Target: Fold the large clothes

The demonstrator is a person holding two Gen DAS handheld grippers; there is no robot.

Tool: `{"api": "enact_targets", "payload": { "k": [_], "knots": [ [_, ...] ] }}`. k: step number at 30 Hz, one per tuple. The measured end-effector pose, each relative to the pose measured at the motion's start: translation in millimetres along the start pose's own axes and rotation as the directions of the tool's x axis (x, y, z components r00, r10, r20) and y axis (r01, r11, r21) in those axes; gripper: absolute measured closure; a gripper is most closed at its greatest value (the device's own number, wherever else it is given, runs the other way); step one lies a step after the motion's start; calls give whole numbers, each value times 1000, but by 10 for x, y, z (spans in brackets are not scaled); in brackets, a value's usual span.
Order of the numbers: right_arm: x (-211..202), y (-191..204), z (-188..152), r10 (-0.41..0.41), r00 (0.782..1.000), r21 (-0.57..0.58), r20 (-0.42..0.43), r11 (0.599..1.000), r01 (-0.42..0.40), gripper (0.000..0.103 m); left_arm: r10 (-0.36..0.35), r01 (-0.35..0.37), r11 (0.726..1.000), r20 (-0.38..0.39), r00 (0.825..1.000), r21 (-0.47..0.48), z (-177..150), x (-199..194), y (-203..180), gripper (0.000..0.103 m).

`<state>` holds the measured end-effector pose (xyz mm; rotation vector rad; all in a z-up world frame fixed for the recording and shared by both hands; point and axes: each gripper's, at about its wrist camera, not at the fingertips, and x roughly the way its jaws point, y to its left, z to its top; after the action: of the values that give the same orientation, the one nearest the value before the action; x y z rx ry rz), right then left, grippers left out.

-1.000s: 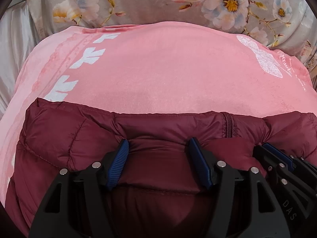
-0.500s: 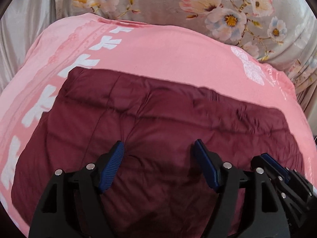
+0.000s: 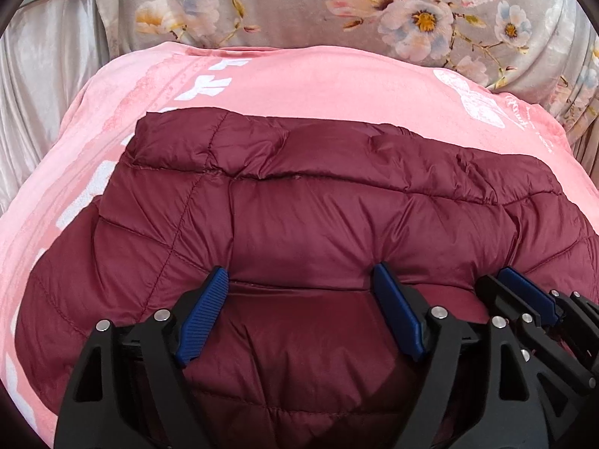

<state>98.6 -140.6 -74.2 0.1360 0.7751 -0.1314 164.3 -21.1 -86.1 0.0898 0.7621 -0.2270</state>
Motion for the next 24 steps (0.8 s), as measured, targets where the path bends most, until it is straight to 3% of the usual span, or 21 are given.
{"api": "enact_targets", "payload": {
  "k": [20,24],
  "knots": [
    [29,1,0,7,1000,12,-11,1000,-7,82,21,-21,999,-17,1000,24,-19,65,-51,20],
    [-21,-11,1,11,1000,22,-3,1000,-11,82,-55,55,998,1,999,-42,-27,-49,103,20]
  ]
}}
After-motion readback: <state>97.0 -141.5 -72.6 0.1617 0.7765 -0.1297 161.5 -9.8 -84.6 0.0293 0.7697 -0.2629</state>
